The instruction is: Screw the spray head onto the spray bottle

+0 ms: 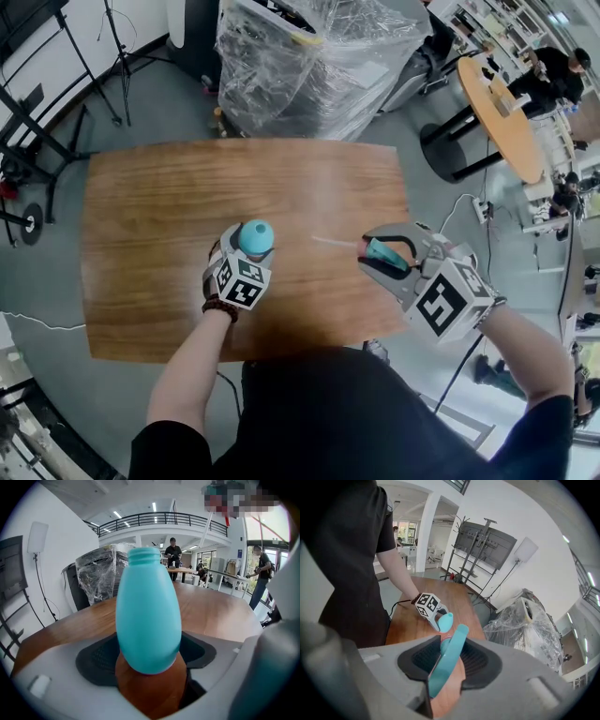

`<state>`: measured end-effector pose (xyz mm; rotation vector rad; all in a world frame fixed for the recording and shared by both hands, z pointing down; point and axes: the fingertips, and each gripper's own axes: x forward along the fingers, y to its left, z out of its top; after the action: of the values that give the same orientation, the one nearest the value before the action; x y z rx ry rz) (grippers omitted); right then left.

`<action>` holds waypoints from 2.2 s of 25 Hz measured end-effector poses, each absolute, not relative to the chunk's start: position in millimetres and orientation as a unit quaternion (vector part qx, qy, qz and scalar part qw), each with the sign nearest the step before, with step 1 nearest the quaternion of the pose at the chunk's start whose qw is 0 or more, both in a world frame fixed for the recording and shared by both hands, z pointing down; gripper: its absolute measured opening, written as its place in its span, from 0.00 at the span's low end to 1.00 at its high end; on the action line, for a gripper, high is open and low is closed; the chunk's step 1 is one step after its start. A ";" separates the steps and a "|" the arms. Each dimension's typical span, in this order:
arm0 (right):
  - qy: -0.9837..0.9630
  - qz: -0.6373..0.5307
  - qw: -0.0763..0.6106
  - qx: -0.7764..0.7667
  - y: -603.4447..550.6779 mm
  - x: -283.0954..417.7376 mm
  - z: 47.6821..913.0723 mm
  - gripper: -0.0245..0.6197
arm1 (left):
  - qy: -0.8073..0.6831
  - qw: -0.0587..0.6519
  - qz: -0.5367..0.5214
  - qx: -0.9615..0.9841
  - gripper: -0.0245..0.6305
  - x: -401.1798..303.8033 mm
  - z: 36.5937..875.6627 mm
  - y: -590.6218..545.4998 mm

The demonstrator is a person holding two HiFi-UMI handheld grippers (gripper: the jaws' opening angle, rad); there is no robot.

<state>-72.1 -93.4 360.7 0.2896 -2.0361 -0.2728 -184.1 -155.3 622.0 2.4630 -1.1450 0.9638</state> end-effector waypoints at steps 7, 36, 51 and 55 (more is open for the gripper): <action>-0.857 -0.118 0.490 0.111 -89.4 -81.8 347.7 0.22 | -0.359 0.065 0.394 0.843 0.67 -169.2 602.3 -144.3; -0.851 -0.122 0.502 0.091 -71.5 -79.0 365.7 0.22 | -0.252 -0.046 0.499 0.828 0.66 -116.1 557.7 -109.8; -0.844 -0.127 0.518 0.057 -64.9 -78.7 389.9 0.22 | -0.225 -0.101 0.478 0.843 0.66 -79.9 503.8 -94.8; -0.845 -0.135 0.516 0.048 -62.9 -76.8 386.7 0.22 | -0.219 -0.101 0.473 0.848 0.66 -77.2 498.7 -92.5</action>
<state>-76.8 -62.9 386.7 0.1153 -2.0292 -0.3235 -77.2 -92.5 498.7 2.8482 -0.7345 1.5895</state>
